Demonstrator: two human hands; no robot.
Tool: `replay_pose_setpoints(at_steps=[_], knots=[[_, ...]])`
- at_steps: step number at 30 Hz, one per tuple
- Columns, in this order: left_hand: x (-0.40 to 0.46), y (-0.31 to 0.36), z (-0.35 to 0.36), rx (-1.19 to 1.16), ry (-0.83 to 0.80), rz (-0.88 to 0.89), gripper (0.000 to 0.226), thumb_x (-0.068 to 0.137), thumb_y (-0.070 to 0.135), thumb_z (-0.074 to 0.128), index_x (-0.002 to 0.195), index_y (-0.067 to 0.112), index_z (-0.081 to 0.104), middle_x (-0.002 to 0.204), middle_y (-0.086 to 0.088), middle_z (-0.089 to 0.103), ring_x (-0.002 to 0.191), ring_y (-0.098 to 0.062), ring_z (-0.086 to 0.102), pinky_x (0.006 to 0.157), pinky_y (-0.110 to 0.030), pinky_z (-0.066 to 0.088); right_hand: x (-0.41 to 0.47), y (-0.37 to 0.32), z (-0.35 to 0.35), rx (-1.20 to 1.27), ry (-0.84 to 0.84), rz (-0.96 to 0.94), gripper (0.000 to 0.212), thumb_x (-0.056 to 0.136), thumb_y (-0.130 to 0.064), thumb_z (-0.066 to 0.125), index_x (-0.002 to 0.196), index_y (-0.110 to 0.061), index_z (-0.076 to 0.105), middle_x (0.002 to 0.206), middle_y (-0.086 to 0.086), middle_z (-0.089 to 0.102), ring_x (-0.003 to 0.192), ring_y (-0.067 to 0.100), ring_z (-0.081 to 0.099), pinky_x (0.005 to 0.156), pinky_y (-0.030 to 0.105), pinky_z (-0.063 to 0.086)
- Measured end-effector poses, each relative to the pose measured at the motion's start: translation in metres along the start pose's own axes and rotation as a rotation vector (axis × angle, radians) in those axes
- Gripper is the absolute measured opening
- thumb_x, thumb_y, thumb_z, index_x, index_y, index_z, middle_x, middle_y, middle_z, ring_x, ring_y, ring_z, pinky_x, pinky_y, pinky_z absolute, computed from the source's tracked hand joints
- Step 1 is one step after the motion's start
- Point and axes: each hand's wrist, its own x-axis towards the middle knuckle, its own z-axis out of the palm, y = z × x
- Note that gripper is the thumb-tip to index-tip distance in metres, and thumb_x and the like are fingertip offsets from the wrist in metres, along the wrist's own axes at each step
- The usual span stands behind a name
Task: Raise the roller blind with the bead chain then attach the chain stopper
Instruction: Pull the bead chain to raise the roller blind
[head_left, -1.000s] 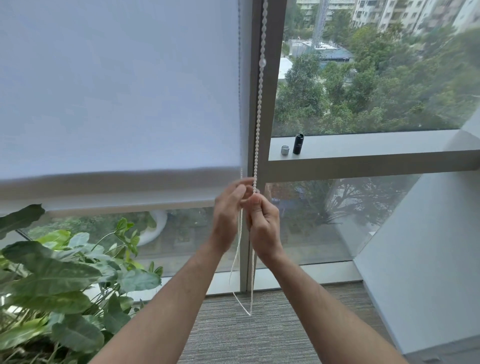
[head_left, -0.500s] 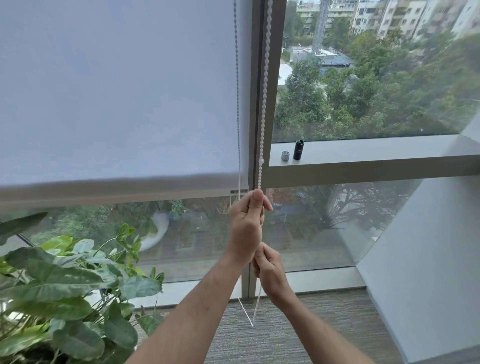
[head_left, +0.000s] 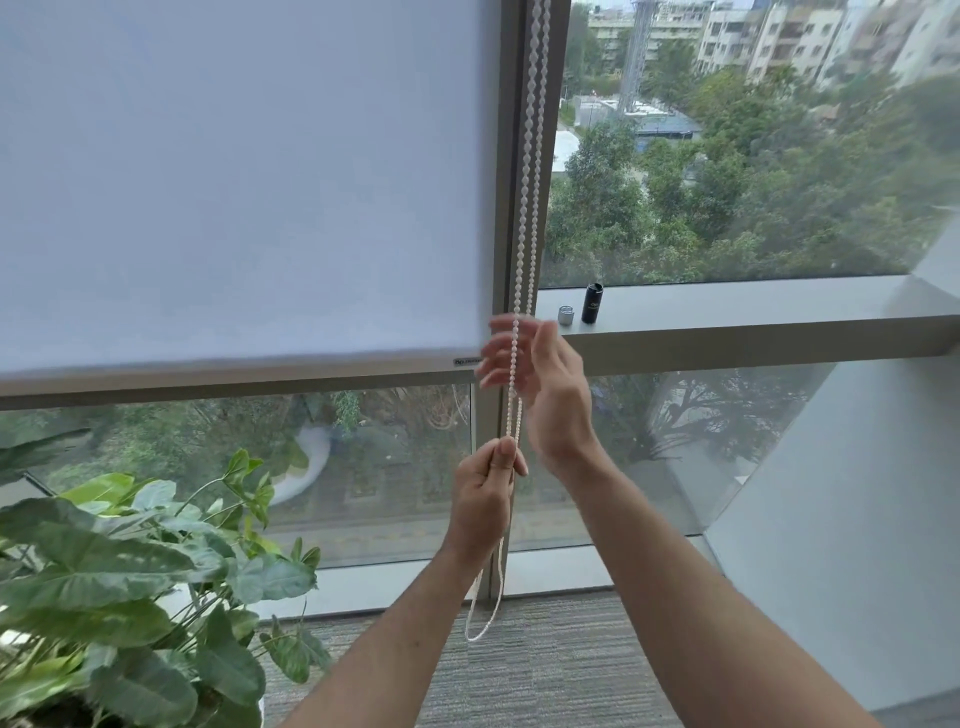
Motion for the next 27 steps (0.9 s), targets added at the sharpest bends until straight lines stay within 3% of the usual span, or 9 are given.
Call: replay_pose_setpoints(at_steps=[4, 7, 11, 15, 17, 20, 22, 25, 27], knots=[[0.003, 0.003, -0.001, 0.017, -0.005, -0.019, 0.039, 0.098, 0.028, 0.044, 0.061, 0.023, 0.058, 0.043, 0.012, 0.033, 0.041, -0.006, 0.025, 0.042, -0.026, 0.018, 0.025, -0.032, 0.024, -0.013, 0.023, -0.079, 0.041, 0.104, -0.037, 0.031, 0.092, -0.015, 0.064, 0.060, -0.003, 0.045, 0.048, 0.009, 0.037, 0.042, 0.025, 0.028], [0.002, 0.002, -0.001, 0.030, -0.018, -0.031, 0.041, 0.097, 0.030, 0.045, 0.060, 0.025, 0.059, 0.044, 0.013, 0.031, 0.042, -0.007, 0.024, 0.043, -0.028, 0.016, 0.027, -0.030, 0.034, -0.073, 0.086, -0.131, 0.043, 0.104, -0.034, 0.034, 0.067, -0.018, 0.050, 0.052, -0.011, 0.037, 0.044, 0.006, 0.030, 0.041, 0.025, 0.024], [-0.008, -0.012, -0.013, 0.073, -0.070, -0.069, 0.040, 0.097, 0.034, 0.046, 0.061, 0.024, 0.060, 0.045, 0.013, 0.034, 0.043, -0.006, 0.027, 0.045, -0.019, 0.025, 0.013, -0.011, 0.028, -0.169, 0.107, -0.161, 0.043, 0.105, -0.029, 0.035, 0.063, -0.019, 0.043, 0.054, -0.004, 0.036, 0.046, 0.011, 0.030, 0.045, 0.027, 0.025], [-0.015, -0.023, -0.030, 0.103, -0.174, -0.152, 0.038, 0.096, 0.034, 0.046, 0.065, 0.023, 0.066, 0.050, 0.003, 0.037, 0.047, -0.010, 0.032, 0.049, -0.026, 0.027, -0.009, 0.011, 0.022, -0.227, 0.123, -0.129, 0.044, 0.104, -0.033, 0.038, 0.062, -0.026, 0.044, 0.053, -0.007, 0.036, 0.046, 0.013, 0.029, 0.046, 0.029, 0.025], [-0.012, -0.022, -0.037, 0.146, -0.213, -0.156, 0.035, 0.094, 0.031, 0.044, 0.070, 0.025, 0.069, 0.059, 0.000, 0.053, 0.056, -0.013, 0.047, 0.058, -0.030, 0.039, -0.016, 0.017, 0.021, -0.230, 0.135, -0.125, 0.044, 0.104, -0.035, 0.038, 0.060, -0.029, 0.044, 0.052, -0.011, 0.036, 0.046, 0.011, 0.029, 0.045, 0.026, 0.025], [0.003, -0.011, -0.042, 0.131, -0.180, -0.161, 0.037, 0.089, 0.026, 0.038, 0.100, 0.017, 0.072, 0.099, -0.011, 0.073, 0.093, -0.028, 0.067, 0.083, -0.049, 0.052, -0.024, 0.024, 0.019, -0.276, 0.148, -0.126, 0.042, 0.102, -0.036, 0.040, 0.061, -0.030, 0.044, 0.052, -0.015, 0.039, 0.047, 0.006, 0.032, 0.046, 0.022, 0.028], [0.017, 0.007, -0.040, 0.062, -0.103, -0.112, 0.040, 0.091, 0.027, 0.037, 0.110, 0.014, 0.070, 0.108, -0.017, 0.072, 0.103, -0.037, 0.066, 0.089, -0.056, 0.052, -0.031, 0.036, 0.015, -0.292, 0.145, -0.116, 0.040, 0.103, -0.028, 0.041, 0.063, -0.028, 0.046, 0.054, -0.016, 0.045, 0.050, 0.001, 0.037, 0.049, 0.018, 0.032], [0.036, 0.052, -0.028, -0.023, -0.023, 0.027, 0.035, 0.096, 0.039, 0.041, 0.104, 0.027, 0.073, 0.098, -0.008, 0.071, 0.095, -0.026, 0.066, 0.082, -0.047, 0.052, -0.046, 0.059, 0.007, -0.332, 0.112, -0.064, 0.039, 0.102, -0.021, 0.041, 0.067, -0.033, 0.053, 0.056, -0.019, 0.050, 0.051, -0.002, 0.040, 0.052, 0.016, 0.033], [0.046, 0.084, -0.019, -0.049, -0.061, 0.145, 0.035, 0.097, 0.044, 0.045, 0.108, 0.022, 0.070, 0.095, -0.009, 0.069, 0.092, -0.028, 0.065, 0.081, -0.047, 0.052, -0.058, 0.072, 0.004, -0.366, 0.108, -0.015, 0.041, 0.100, -0.024, 0.040, 0.062, -0.037, 0.047, 0.054, -0.018, 0.045, 0.052, 0.000, 0.034, 0.052, 0.019, 0.029]])
